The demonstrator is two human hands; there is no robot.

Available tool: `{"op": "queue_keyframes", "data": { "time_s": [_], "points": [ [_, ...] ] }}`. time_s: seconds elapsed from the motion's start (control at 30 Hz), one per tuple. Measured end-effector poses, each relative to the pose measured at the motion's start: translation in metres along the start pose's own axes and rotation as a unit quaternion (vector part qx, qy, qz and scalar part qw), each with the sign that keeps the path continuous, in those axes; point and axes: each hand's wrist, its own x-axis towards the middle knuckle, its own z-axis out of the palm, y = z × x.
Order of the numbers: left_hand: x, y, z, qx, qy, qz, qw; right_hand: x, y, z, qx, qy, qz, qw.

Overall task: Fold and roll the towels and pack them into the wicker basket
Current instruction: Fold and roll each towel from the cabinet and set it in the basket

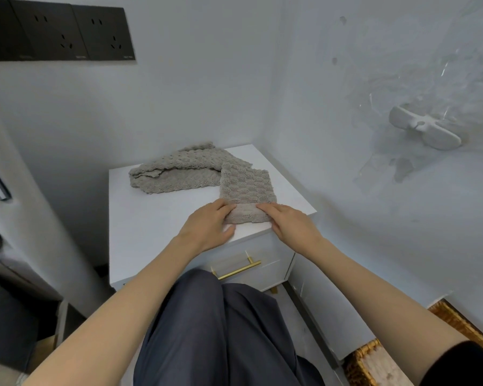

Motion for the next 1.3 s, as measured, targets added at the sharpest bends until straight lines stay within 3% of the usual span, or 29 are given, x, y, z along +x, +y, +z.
{"op": "queue_keyframes", "data": {
  "time_s": [0.2,0.3,0.53,0.7,0.83,1.07,1.13,1.23,1.3],
  "points": [
    [0.002,0.001,-0.004,-0.048,0.02,-0.041,0.998,0.001,0.002,-0.003,0.123,0.024,0.042,0.991],
    [0.001,0.0,-0.008,-0.112,0.014,-0.086,0.99,0.0,0.006,-0.015,0.216,0.026,0.082,0.972],
    [-0.001,0.001,-0.004,-0.174,0.003,-0.182,0.968,-0.003,0.006,-0.023,0.314,0.021,0.204,0.927],
    [0.002,0.005,0.0,-0.168,0.011,-0.241,0.956,0.0,0.001,-0.014,0.344,0.049,0.306,0.886],
    [0.006,0.006,0.001,-0.16,0.018,-0.255,0.953,0.005,-0.003,-0.009,0.28,0.096,0.341,0.893],
    [0.01,0.006,0.002,-0.151,0.024,-0.271,0.95,0.009,-0.014,-0.002,0.041,0.152,0.253,0.955],
    [0.011,0.005,0.003,-0.152,0.021,-0.272,0.95,0.01,-0.022,-0.005,-0.015,0.198,0.176,0.964],
    [0.012,0.005,0.004,-0.15,0.021,-0.276,0.949,0.01,-0.041,-0.003,-0.005,0.236,0.001,0.972],
    [0.013,0.004,0.004,-0.143,0.018,-0.281,0.949,0.01,-0.054,0.005,-0.01,0.228,-0.05,0.972]
  ]
}}
